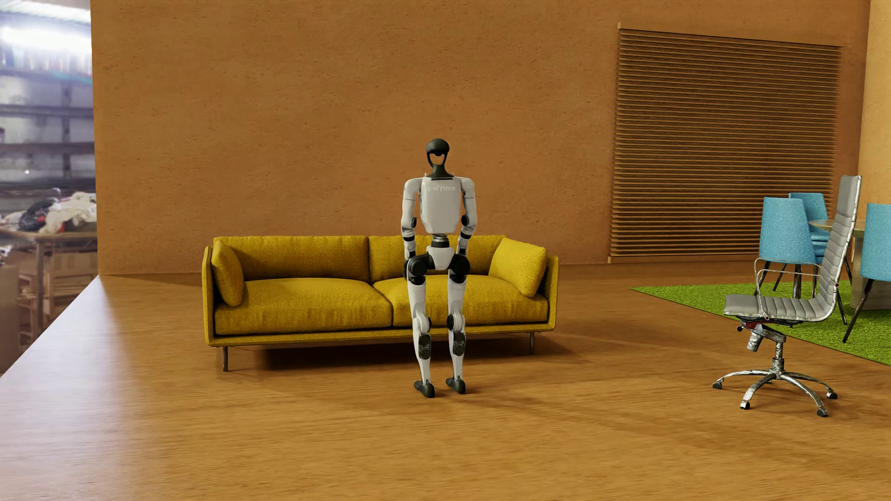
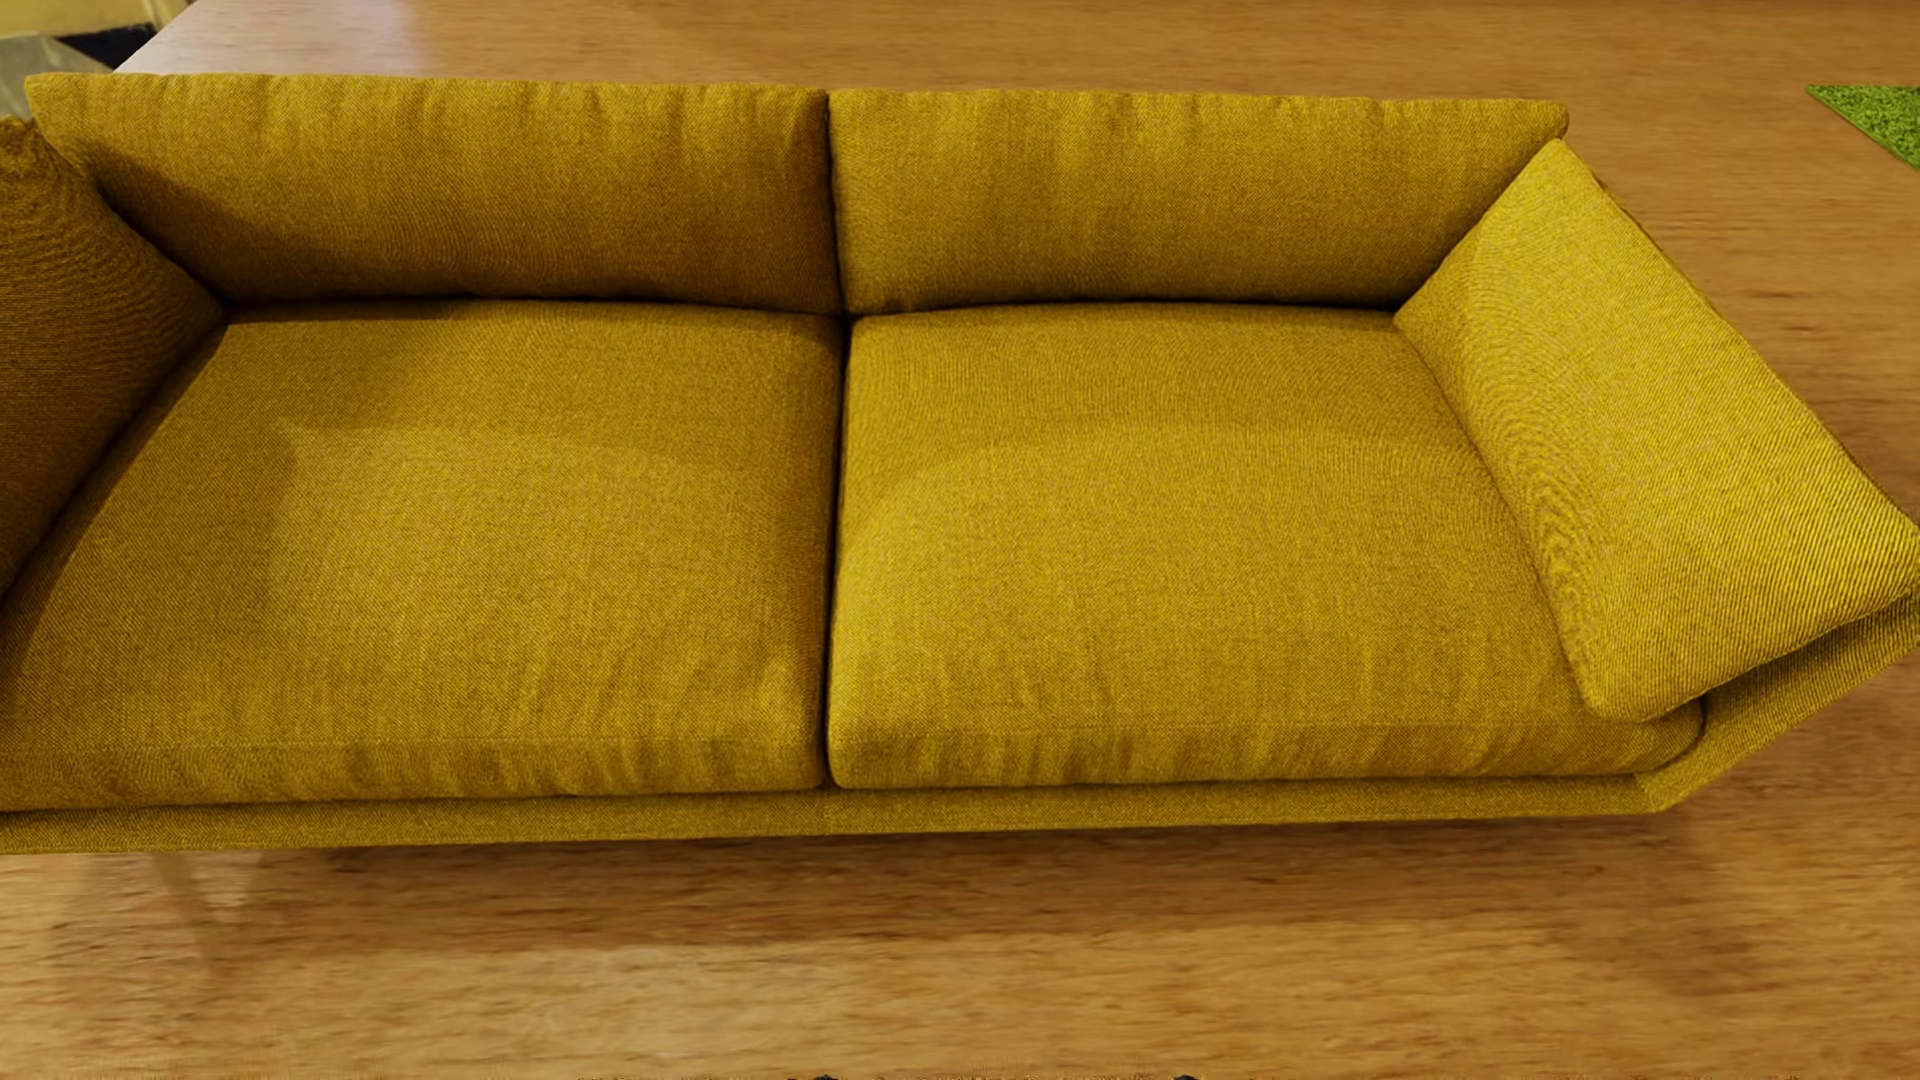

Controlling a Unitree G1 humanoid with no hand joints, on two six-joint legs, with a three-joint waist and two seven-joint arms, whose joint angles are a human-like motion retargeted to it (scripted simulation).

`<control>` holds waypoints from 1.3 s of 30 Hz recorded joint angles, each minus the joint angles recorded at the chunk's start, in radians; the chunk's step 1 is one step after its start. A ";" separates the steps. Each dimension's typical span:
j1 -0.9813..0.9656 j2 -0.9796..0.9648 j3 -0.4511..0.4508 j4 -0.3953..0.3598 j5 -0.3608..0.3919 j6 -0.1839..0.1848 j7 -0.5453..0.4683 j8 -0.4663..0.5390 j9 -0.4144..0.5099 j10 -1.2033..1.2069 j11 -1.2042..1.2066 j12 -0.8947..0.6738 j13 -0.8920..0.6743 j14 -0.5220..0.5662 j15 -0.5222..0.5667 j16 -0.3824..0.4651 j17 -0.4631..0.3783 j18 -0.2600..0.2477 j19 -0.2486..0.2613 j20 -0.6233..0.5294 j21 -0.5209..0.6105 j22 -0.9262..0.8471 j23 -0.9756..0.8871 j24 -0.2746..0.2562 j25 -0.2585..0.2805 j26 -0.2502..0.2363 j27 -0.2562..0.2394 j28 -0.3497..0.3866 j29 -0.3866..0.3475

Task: Go to the sofa

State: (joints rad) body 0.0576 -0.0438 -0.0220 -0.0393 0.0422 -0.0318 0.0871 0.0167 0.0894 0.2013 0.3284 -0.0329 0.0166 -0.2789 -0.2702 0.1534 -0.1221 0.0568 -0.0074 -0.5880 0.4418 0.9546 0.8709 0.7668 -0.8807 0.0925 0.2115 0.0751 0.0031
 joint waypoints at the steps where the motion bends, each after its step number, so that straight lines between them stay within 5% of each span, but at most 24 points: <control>1: -0.001 -0.001 0.000 0.001 0.001 -0.001 0.002 0.001 0.001 0.000 0.001 -0.001 -0.001 0.000 0.000 0.000 -0.001 0.000 0.000 -0.001 0.001 0.000 0.000 0.001 -0.001 -0.001 0.000 -0.001 0.000; 39: 0.006 -0.004 -0.004 0.011 0.013 -0.005 0.023 0.022 -0.012 0.001 0.012 0.004 0.003 -0.006 -0.003 0.008 0.003 -0.008 -0.006 -0.025 -0.009 0.002 0.010 -0.022 0.012 0.018 0.007 0.000 0.000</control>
State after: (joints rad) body 0.0640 -0.0475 -0.0264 -0.0288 0.0557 -0.0363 0.1102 0.0390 0.0778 0.2026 0.3407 -0.0291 0.0192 -0.2850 -0.2735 0.1612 -0.1193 0.0491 -0.0135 -0.6128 0.4325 0.9565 0.8808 0.7449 -0.8691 0.1104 0.2190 0.0748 0.0033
